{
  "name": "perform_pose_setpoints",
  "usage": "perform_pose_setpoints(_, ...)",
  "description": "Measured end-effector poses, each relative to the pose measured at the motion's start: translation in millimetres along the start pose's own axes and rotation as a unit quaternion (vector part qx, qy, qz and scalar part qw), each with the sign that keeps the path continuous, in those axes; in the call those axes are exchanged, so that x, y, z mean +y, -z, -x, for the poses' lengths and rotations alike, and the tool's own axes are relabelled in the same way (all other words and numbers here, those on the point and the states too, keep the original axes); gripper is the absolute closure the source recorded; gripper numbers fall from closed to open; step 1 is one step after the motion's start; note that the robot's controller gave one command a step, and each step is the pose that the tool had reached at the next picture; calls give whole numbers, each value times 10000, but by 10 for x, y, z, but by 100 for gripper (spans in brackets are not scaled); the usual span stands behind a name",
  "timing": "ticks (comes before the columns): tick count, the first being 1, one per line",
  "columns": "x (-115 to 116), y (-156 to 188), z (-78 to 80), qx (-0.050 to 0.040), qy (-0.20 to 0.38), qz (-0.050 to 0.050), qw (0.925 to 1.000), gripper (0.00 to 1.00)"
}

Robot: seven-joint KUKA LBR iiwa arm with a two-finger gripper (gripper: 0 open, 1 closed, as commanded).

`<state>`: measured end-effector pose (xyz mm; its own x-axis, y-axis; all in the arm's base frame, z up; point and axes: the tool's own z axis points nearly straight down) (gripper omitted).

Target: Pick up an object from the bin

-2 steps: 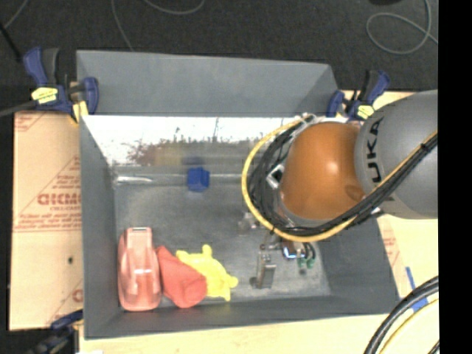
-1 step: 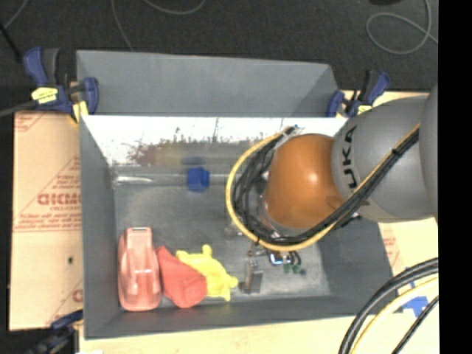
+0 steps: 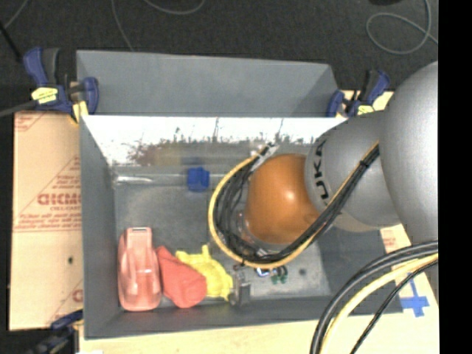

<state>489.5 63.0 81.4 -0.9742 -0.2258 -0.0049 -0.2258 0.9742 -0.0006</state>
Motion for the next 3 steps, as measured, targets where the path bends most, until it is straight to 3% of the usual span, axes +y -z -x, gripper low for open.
perform_pose_setpoints(1,229,-121,223,7,397,-10,9992,0)
perform_pose_setpoints(2,444,-103,350,-17,1144,-32,9934,0)
perform_pose_setpoints(3,611,-67,395,3,1193,-20,9929,100)
